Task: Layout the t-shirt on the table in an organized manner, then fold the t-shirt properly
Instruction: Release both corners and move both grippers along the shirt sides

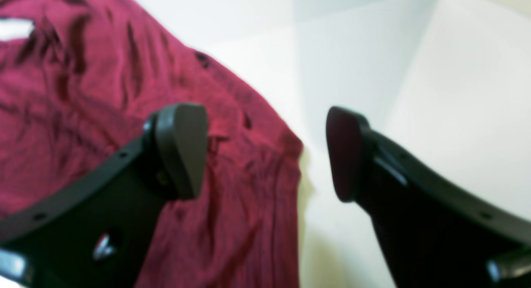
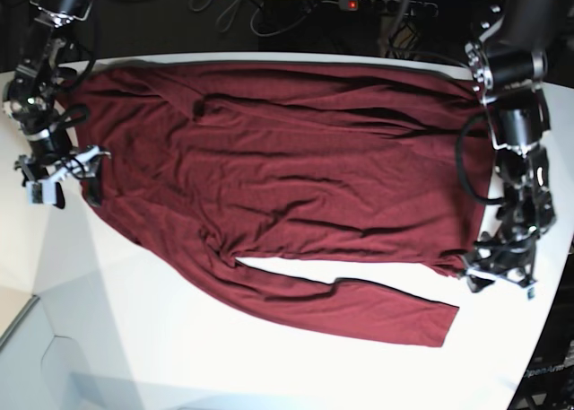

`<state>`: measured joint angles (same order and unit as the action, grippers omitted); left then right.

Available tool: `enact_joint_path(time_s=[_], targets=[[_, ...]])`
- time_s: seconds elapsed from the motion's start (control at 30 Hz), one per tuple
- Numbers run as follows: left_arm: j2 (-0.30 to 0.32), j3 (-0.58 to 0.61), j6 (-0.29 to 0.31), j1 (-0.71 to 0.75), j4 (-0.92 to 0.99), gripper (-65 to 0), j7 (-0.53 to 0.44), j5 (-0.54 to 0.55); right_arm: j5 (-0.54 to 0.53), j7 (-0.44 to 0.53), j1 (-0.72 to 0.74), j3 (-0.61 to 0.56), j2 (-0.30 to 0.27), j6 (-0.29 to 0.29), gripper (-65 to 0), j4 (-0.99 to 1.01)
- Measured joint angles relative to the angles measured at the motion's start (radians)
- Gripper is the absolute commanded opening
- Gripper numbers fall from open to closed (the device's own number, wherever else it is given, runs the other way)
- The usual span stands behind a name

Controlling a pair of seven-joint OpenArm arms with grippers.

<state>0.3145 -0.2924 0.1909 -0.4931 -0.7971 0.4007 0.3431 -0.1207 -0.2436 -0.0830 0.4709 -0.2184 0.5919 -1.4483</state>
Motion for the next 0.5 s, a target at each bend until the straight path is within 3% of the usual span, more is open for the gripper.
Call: enact_joint_path(time_s=[0.17, 0.4, 0.5], targets=[[0.006, 0.107, -0.006, -0.084, 0.232, -31.2, -0.099, -0.064, 0.089, 0.001, 0.013, 0.006, 0.049, -0.001, -20.3, 0.0], [0.008, 0.18, -0.007, -0.103, 0.402, -31.2, -0.279, -0.116, 0.092, 0.002, 0.01, 0.008, 0.048, -0.001, -20.3, 0.0], [0.01, 0.233, -0.007, -0.11, 0.42, -31.2, -0.305, -0.114, 0.092, 0.002, 0.011, 0.008, 0.048, -0.001, -20.3, 0.0]])
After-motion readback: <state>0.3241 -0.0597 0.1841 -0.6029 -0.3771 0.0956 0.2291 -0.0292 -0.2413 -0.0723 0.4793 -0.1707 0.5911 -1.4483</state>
